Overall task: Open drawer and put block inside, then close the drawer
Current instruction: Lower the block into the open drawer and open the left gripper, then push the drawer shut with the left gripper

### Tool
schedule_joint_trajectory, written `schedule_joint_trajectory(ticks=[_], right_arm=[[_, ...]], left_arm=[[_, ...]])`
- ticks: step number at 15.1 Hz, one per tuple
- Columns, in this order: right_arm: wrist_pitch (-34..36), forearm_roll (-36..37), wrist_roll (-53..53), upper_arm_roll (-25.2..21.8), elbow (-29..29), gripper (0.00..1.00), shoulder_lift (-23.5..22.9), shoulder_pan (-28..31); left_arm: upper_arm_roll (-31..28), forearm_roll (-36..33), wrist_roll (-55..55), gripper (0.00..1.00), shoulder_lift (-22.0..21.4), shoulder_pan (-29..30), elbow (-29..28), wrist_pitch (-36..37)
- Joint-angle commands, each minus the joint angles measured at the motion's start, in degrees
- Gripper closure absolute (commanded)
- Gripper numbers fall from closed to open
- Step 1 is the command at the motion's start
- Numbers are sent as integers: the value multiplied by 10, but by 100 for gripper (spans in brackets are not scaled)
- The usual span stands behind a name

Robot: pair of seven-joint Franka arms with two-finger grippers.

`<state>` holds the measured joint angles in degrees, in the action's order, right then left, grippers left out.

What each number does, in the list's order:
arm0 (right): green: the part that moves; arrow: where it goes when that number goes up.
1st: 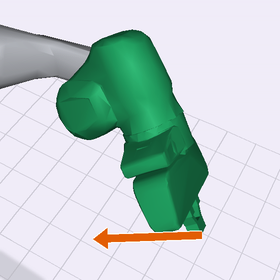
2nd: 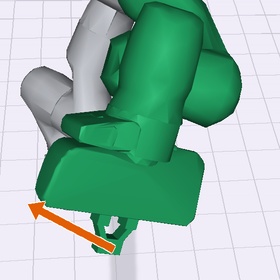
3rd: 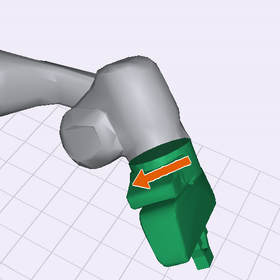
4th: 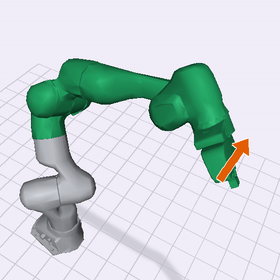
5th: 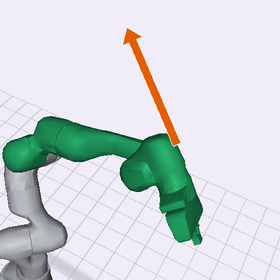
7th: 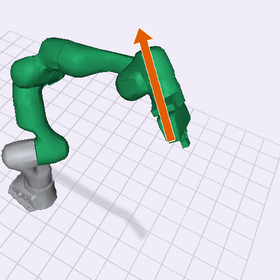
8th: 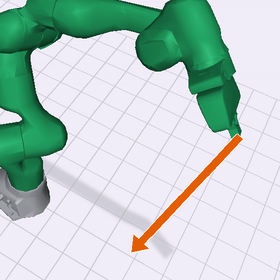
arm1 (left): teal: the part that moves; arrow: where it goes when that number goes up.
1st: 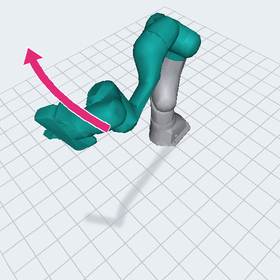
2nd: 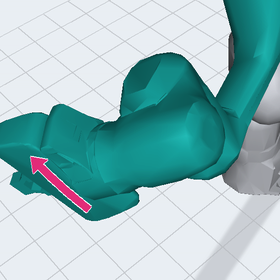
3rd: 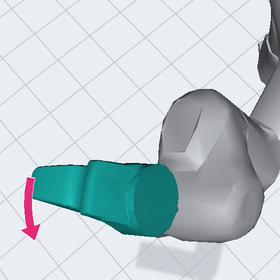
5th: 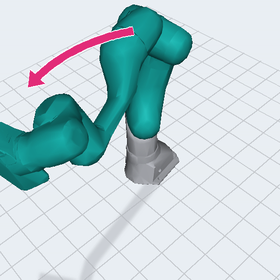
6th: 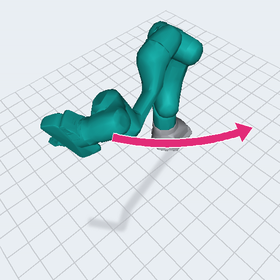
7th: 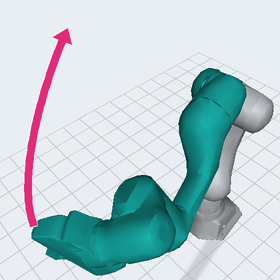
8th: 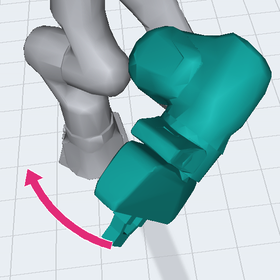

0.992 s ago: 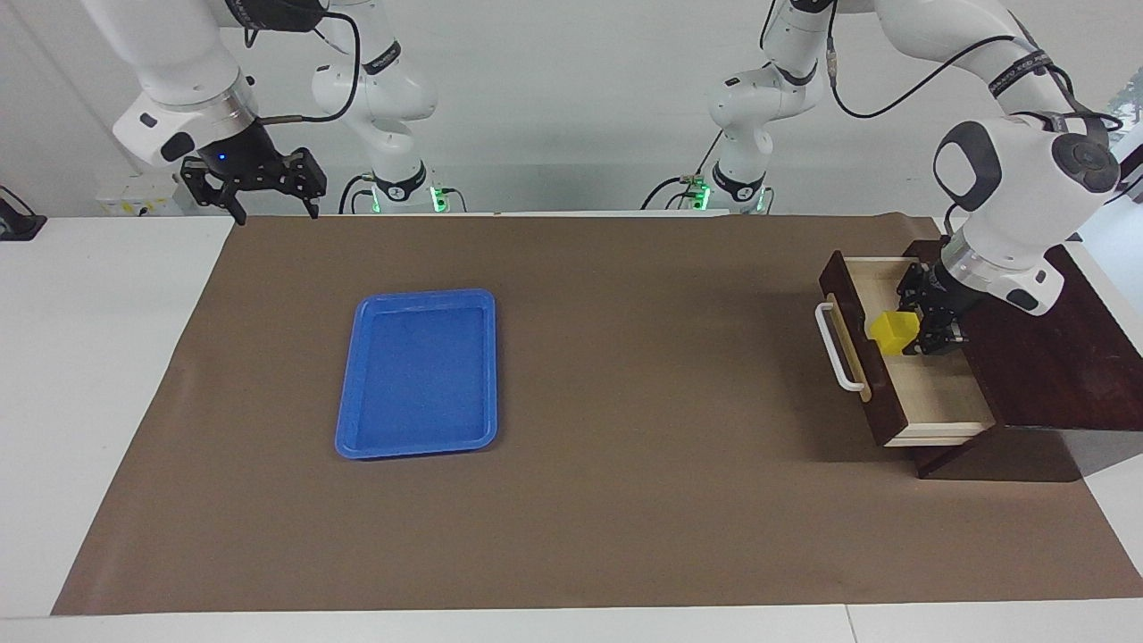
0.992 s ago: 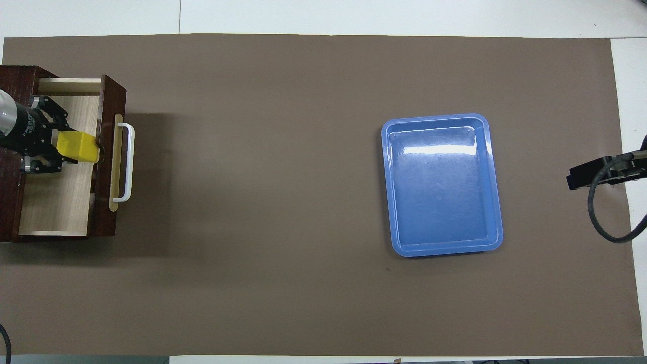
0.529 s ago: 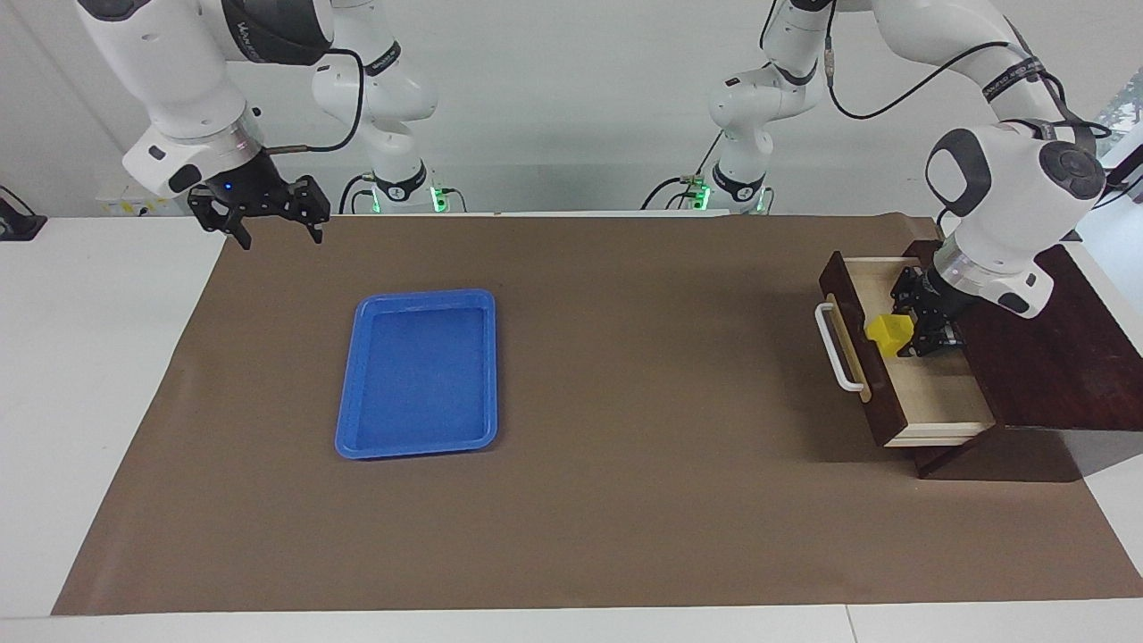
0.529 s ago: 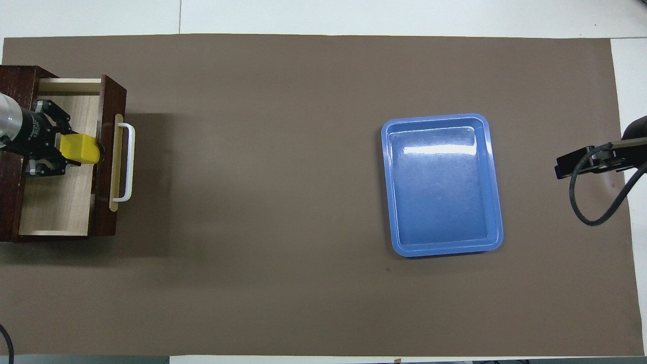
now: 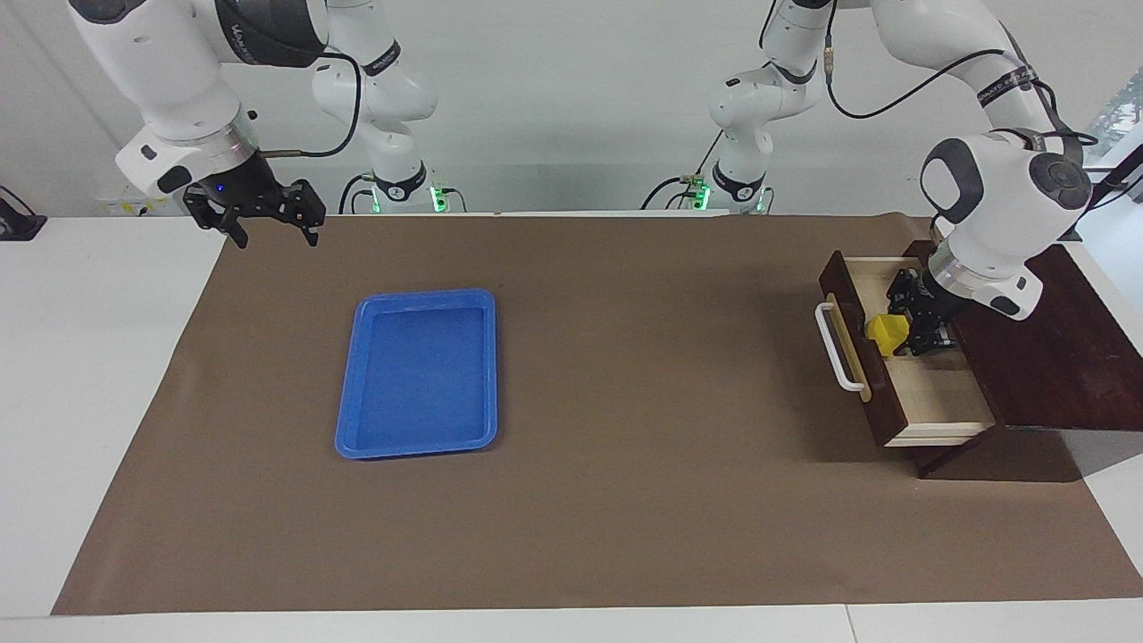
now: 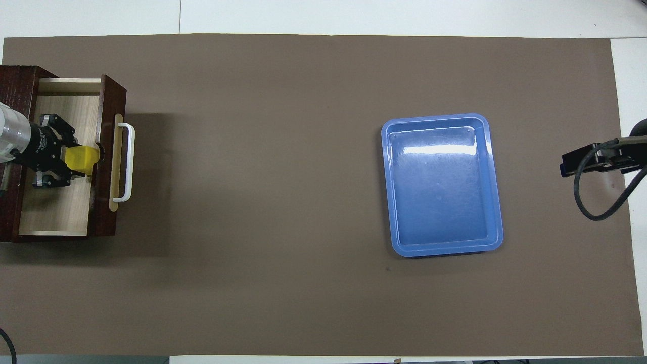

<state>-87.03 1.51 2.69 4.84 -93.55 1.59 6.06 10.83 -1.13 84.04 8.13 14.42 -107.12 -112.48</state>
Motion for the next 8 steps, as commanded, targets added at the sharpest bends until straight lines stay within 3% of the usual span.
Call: schedule_joint_trajectory(ticks=[1, 7, 8], right_arm=[[-7, -3, -9, 10, -8, 0, 6, 12], [-4, -2, -14, 10, -10, 0, 12, 5], [-4, -2, -14, 10, -10, 0, 12, 5]], left_arm=[[3, 1, 1, 100, -19, 5, -26, -17], [4, -24, 2, 100, -26, -6, -38, -16], [4, -24, 2, 87, -27, -6, -38, -16]])
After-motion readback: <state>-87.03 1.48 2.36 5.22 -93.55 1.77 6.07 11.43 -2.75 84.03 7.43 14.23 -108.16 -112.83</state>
